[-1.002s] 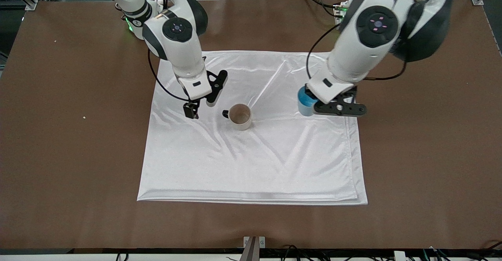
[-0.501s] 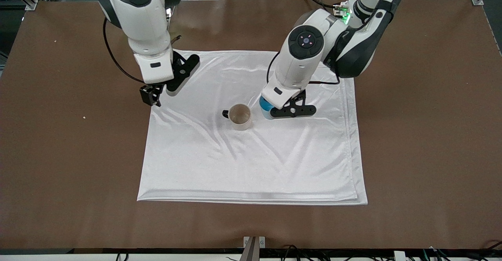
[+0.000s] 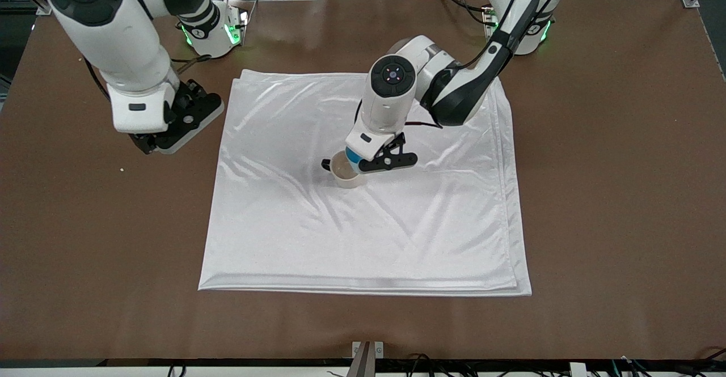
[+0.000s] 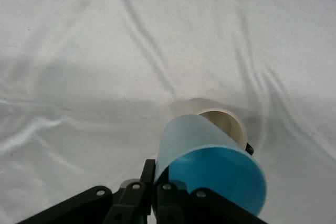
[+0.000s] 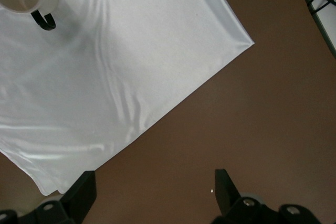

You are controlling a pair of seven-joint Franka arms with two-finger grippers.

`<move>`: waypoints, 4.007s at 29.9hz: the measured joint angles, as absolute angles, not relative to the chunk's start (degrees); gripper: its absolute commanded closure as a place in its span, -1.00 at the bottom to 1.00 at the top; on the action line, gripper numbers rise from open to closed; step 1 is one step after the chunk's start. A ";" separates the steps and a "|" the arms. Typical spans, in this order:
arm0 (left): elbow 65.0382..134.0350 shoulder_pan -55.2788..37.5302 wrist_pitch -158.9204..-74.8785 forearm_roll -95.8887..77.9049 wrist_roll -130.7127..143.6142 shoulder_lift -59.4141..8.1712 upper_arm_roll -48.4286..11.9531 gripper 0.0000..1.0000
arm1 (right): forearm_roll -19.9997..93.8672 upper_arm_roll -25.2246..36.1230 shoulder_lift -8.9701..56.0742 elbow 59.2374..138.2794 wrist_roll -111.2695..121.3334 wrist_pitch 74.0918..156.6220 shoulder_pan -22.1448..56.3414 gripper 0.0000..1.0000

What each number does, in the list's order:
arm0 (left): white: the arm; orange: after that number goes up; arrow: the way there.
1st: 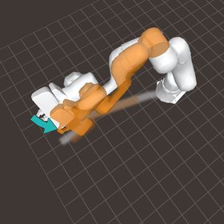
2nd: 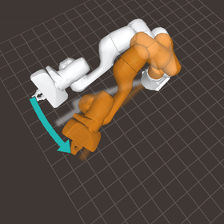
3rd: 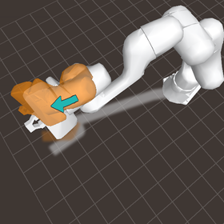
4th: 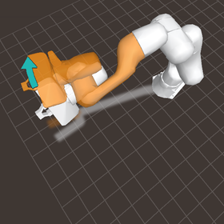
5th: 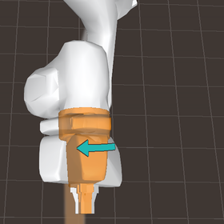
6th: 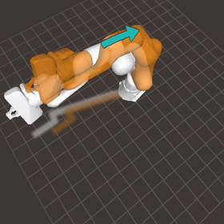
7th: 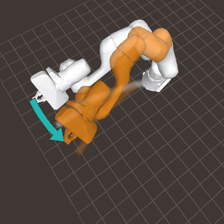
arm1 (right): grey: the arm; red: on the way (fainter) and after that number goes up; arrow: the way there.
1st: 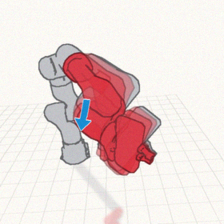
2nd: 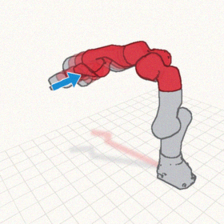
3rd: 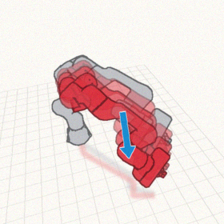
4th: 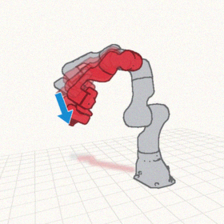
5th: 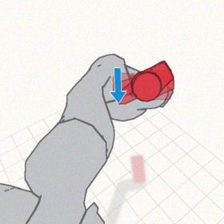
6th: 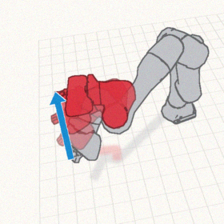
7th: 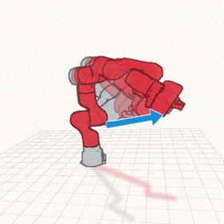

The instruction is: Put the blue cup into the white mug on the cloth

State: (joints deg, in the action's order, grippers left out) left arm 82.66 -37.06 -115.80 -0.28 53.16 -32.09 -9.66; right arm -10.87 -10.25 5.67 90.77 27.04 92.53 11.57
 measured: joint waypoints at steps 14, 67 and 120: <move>82.66 -41.22 -117.53 -0.28 53.28 -35.66 -9.47 1.00 | -8.93 -9.37 5.67 88.07 26.27 89.60 4.43 -1.00; 79.81 -40.97 -122.29 0.70 51.94 -38.80 -7.78 -1.00 | -0.71 -9.10 -2.27 96.00 -9.77 92.99 -5.31 -1.00; 78.40 -4.22 -94.27 -0.46 23.46 -13.04 -7.48 -1.00 | -0.43 -1.80 -0.96 96.95 -9.46 94.11 -3.17 -1.00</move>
